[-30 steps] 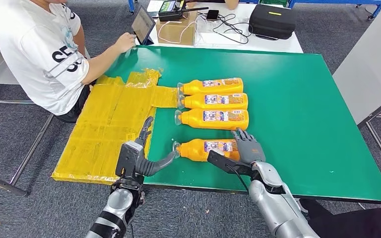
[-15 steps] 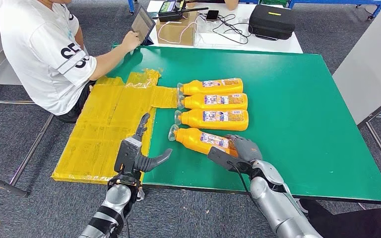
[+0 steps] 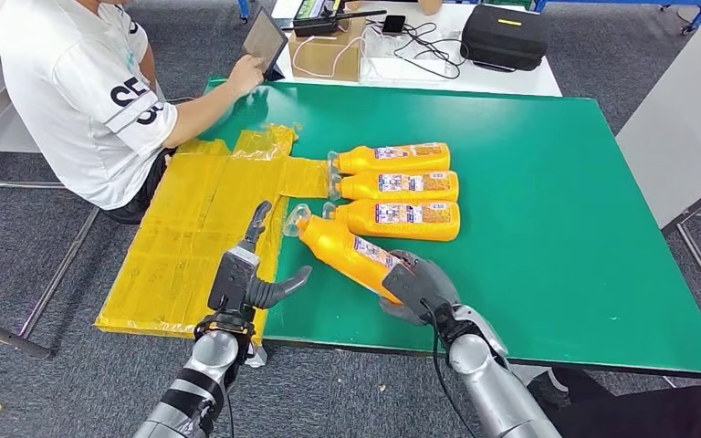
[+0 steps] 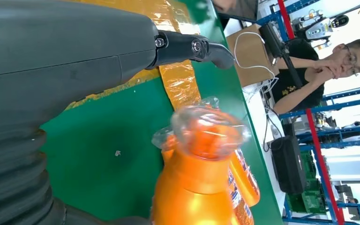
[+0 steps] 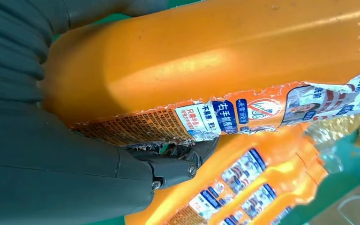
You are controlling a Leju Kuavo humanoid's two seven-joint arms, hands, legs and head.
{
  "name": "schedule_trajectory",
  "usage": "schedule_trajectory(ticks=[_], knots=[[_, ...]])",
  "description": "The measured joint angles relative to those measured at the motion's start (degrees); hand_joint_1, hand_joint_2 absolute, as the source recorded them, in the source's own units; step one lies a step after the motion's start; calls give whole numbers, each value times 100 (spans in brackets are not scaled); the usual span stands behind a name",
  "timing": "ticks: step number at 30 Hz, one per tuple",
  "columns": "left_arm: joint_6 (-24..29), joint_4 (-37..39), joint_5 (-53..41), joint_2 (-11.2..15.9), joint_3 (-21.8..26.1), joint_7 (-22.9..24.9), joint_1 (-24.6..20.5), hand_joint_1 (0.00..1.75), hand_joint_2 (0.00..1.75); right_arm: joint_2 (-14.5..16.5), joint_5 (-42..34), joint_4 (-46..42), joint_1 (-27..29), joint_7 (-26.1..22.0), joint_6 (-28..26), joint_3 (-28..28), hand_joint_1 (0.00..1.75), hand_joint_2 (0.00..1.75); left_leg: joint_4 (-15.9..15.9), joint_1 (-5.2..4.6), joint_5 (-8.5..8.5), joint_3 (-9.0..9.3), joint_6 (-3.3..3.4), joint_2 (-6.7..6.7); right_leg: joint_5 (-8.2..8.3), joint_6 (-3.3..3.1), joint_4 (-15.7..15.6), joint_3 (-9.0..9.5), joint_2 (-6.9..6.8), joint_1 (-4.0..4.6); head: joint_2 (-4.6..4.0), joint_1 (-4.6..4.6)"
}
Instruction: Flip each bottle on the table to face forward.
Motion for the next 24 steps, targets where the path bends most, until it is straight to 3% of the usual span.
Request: schedule_trajectory(ticks=[3,6,9,15,24], knots=[[60,139,-11,31,41,-57,-110,0,175,330,-932,-735,510,-433,-544,-185,175,175,0,0,5,-39,1,-10,-1,2,2,-29,-4,-1,-1,-1],[-58,158,120,38,83,18,-134,0,175,589,-1107,-1175,765,-655,-1032,-268,175,175,0,0,3,-53,2,-15,-3,3,1,-43,-5,-1,0,0],[-372,175,391,39,111,110,-162,0,175,740,-1142,-1354,843,-723,-1153,-267,175,175,0,0,3,-56,2,-18,-4,3,0,-45,-5,-1,-1,0],[-1829,322,1652,57,116,415,-288,0,175,925,-1353,-1346,722,-946,-1264,-171,175,175,0,0,5,-59,2,-15,-2,3,1,-46,-4,-1,-1,0],[-2337,351,2233,82,-132,683,-412,0,175,1189,-1507,-879,358,-1104,-1290,209,175,175,0,1,7,-61,1,-18,-2,3,2,-48,-6,-1,-1,1]])
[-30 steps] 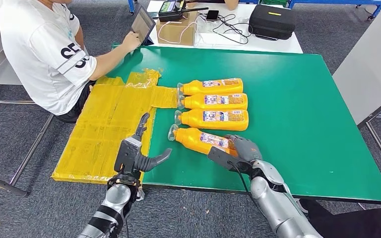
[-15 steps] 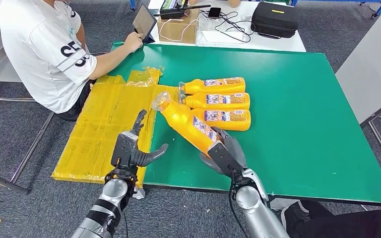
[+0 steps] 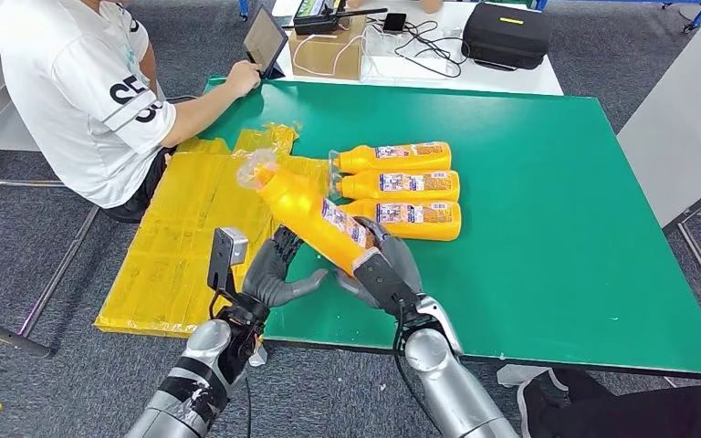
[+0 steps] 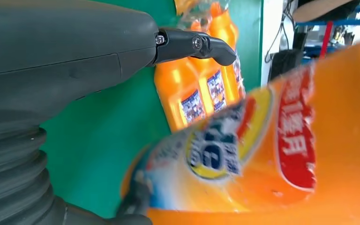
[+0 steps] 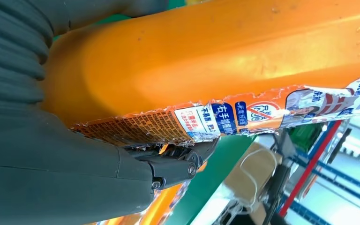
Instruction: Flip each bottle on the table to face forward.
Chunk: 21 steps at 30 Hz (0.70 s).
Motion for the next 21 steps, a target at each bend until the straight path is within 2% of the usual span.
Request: schedule_trajectory(ticks=[4,8,13,21], knots=[[44,-27,176,18,-90,45,-17,0,175,47,-372,158,-63,10,-183,334,175,175,0,0,-1,-1,0,-1,-1,0,-1,-1,-1,0,0,1],[271,-75,162,24,-170,-58,19,0,175,109,-331,279,-49,17,-149,586,175,175,0,-1,-1,-3,0,-2,-1,0,-1,-3,-1,-1,1,1],[658,-214,-24,25,-186,-192,139,0,175,174,-189,350,39,83,-120,700,175,175,0,-1,-1,-3,0,-1,-1,0,-1,-5,-2,-1,0,0],[721,-316,-39,25,-185,-215,251,0,175,203,-129,377,94,91,-112,725,175,175,0,-1,-1,-4,0,-1,-1,-1,-1,-7,-2,-1,1,1]])
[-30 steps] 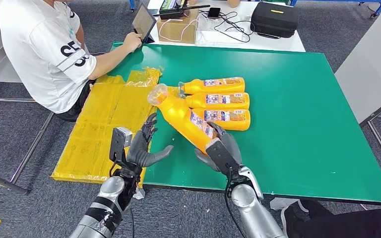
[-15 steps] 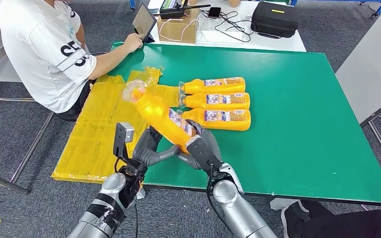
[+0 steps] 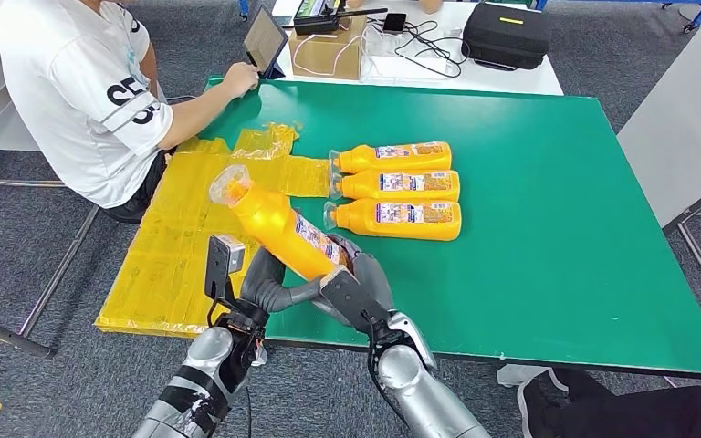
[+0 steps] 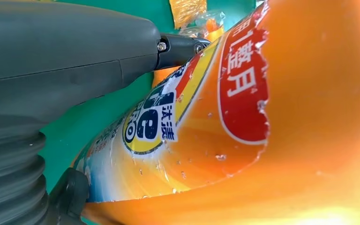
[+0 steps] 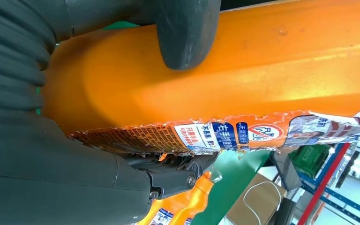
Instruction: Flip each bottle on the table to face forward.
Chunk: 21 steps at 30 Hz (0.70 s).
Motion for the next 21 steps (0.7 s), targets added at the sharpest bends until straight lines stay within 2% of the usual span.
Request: schedule_trajectory(ticks=[15,21], knots=[[-352,-252,381,15,27,231,197,0,175,-56,639,14,176,175,-5,-5,175,175,0,0,0,-2,0,1,0,0,-1,-4,0,0,-1,0],[-458,-327,615,157,69,427,117,0,175,-81,843,18,186,280,0,-11,175,175,0,0,0,-3,-1,4,0,0,0,-8,1,1,0,0]])
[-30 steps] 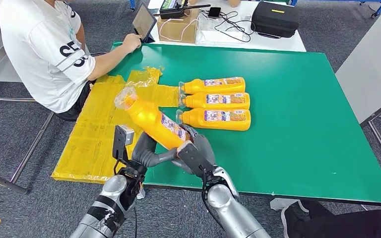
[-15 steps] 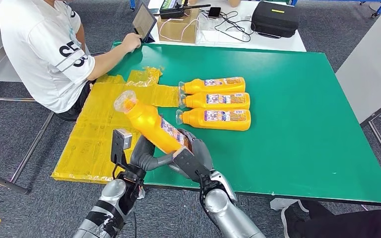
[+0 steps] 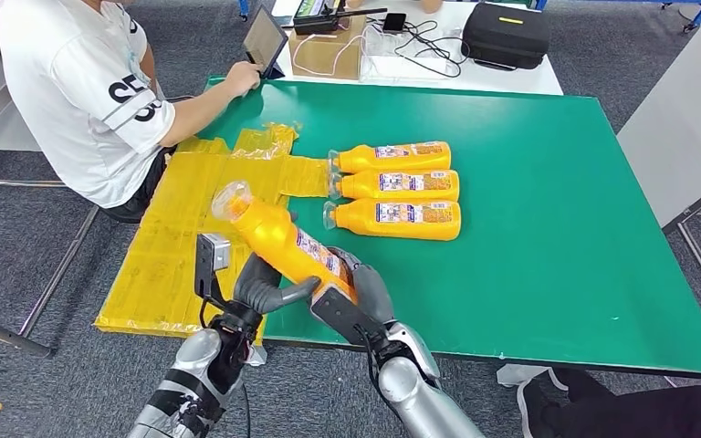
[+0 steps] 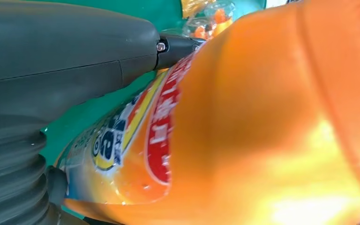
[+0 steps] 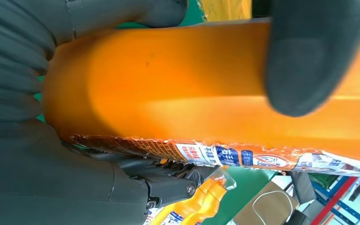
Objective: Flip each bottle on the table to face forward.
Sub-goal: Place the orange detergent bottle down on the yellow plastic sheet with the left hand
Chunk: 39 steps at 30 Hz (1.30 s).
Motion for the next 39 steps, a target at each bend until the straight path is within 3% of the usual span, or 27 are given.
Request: schedule_trajectory(ticks=[13,15,17,18,19,22,39], knots=[[-115,32,138,161,1,255,-262,0,175,-66,227,11,-67,72,25,-1,175,175,1,-1,0,-2,0,2,0,0,0,-3,0,-1,0,0],[-120,41,141,174,-3,255,-301,82,175,-70,252,13,-88,87,23,0,163,175,1,-1,0,-3,0,3,0,0,0,-5,1,-1,1,0],[-160,65,162,187,-5,261,-360,170,175,-72,275,26,-132,103,25,0,97,175,1,-1,0,-3,0,4,0,0,0,-6,1,-1,1,0],[-193,85,186,192,-6,269,-395,175,175,-72,280,40,-159,107,28,0,57,175,1,-1,0,-3,0,4,0,0,0,-5,1,0,0,0],[-232,107,219,195,-6,280,-430,175,175,-73,283,58,-183,109,34,0,25,175,0,0,1,-3,0,4,1,0,0,-5,1,0,-1,0],[-343,143,350,196,-4,308,-531,175,175,-85,290,117,-210,123,83,0,1,175,0,0,1,-4,0,3,1,0,1,-5,1,0,-1,-1],[-1110,446,1635,321,301,743,-690,175,175,-257,-267,252,-219,93,88,-357,0,175,0,0,1,-10,0,-3,1,1,1,-6,-1,0,-1,0]])
